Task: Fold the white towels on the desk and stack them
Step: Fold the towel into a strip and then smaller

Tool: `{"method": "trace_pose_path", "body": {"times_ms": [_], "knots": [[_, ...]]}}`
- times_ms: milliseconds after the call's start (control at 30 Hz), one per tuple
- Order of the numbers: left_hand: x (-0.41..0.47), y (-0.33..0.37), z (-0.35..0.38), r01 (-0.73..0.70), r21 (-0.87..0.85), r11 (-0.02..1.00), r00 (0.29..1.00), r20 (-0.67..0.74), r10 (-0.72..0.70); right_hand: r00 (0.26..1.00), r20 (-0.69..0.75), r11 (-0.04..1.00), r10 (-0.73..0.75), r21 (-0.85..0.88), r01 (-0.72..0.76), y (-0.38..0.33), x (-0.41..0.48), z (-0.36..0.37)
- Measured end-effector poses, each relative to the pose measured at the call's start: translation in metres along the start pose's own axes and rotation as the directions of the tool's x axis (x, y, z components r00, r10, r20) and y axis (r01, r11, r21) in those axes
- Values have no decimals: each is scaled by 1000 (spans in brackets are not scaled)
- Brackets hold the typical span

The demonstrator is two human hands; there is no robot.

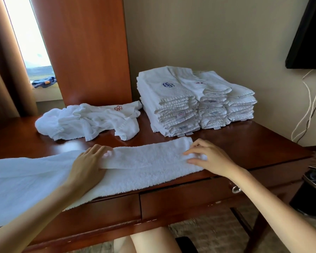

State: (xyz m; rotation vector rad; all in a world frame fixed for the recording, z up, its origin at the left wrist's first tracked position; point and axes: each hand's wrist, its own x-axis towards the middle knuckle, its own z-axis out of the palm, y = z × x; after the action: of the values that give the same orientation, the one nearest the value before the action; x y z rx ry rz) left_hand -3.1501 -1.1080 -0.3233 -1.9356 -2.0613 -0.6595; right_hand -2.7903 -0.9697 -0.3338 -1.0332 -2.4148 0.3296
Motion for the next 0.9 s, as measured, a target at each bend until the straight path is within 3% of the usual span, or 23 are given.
{"method": "trace_pose_path", "body": {"times_ms": [167,233,300,367,433,500,567,633,767,833,900], "knots": [[24,-3,-5,61,30,998,998,-1,-61,983,-184,996,-12,-84,-4,2,22,-6],[25,-3,-16,16,39,999,995,-96,-13,944,-328,998,-50,-44,38,4,25,-12],[17,0,-25,-108,71,992,976,-180,119,922,-374,994,-103,-74,81,8,22,-16],[-1,1,-24,-273,142,952,952,-104,288,960,-266,992,-85,-112,57,13,11,-13],[-20,-2,-15,-396,101,913,915,127,383,993,-114,996,-12,-92,2,17,-3,-8],[-28,-8,-9,-333,-50,942,908,251,335,999,-8,987,36,-154,-37,16,-8,-12],[-26,-9,-6,-297,-68,953,916,263,304,994,82,921,75,-388,-38,7,-3,-18],[-23,-4,-3,-260,-34,965,926,273,259,988,143,888,58,-459,14,-15,9,-14],[-22,1,-2,-166,-18,986,959,230,166,938,260,958,-230,-110,266,-100,43,30],[-27,-10,-10,-105,17,994,984,148,101,902,353,963,-249,-14,271,-133,61,61],[-32,-41,-24,-25,88,996,999,46,21,884,426,972,-193,-39,231,-147,74,82]]}}
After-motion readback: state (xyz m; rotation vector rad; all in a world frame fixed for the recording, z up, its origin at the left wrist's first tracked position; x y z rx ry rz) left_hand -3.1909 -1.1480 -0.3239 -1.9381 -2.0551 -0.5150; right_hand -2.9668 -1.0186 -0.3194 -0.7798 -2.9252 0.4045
